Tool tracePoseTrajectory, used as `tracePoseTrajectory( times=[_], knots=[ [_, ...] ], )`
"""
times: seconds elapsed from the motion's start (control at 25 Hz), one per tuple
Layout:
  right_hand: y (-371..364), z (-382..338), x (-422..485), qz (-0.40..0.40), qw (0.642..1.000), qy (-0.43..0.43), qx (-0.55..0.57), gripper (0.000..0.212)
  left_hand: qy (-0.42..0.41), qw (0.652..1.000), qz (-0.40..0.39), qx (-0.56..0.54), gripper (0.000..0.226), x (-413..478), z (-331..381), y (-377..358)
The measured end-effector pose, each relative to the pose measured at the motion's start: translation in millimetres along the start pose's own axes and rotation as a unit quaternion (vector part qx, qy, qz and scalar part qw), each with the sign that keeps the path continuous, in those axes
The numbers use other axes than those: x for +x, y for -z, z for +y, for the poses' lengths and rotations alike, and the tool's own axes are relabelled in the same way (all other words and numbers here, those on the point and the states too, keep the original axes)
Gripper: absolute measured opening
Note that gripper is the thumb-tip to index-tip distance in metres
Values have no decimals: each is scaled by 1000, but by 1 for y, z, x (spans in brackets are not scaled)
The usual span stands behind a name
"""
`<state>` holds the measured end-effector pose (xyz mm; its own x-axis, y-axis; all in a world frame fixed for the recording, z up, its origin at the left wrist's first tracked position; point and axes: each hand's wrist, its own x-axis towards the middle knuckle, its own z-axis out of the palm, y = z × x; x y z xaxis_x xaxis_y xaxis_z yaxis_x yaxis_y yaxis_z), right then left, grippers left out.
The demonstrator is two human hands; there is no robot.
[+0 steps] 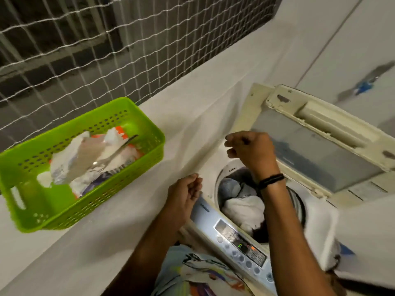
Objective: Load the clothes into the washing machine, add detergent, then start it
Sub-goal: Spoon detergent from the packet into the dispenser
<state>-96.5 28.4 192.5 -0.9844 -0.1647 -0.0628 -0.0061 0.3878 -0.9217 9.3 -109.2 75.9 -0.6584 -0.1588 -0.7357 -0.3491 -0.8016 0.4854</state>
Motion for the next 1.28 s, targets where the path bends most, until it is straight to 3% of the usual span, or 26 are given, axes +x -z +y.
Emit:
tracePoseTrajectory(
  times=[0.16, 0.28, 0.52, 0.64, 0.72, 0.88, 1.04, 1.28],
  knots=[
    [46, 104, 0, 79, 973, -159, 150, 21, 46, 995, -12, 89, 7, 36, -29, -40],
    [69, 172, -6, 147, 915, -278, 255, 16, 82, 982, -33, 170, 12, 72, -59, -76],
    [91, 264, 7, 242, 795, -385, 401, 10, 157, 931, -92, 318, 12, 145, -115, -147],
    [96, 300, 27, 250, 785, -403, 398, 32, 200, 917, -106, 328, 36, 184, -135, -173],
    [98, 318, 37, 275, 769, -401, 416, 25, 214, 916, -100, 324, 48, 206, -144, -184],
    [97, 338, 51, 298, 729, -390, 477, 51, 220, 918, -103, 313, 35, 234, -157, -196],
    [98, 338, 56, 313, 704, -390, 505, 51, 207, 927, -99, 296, 34, 250, -166, -187],
    [95, 346, 61, 316, 698, -399, 504, 50, 187, 936, -80, 286, 32, 257, -169, -186]
  ],
)
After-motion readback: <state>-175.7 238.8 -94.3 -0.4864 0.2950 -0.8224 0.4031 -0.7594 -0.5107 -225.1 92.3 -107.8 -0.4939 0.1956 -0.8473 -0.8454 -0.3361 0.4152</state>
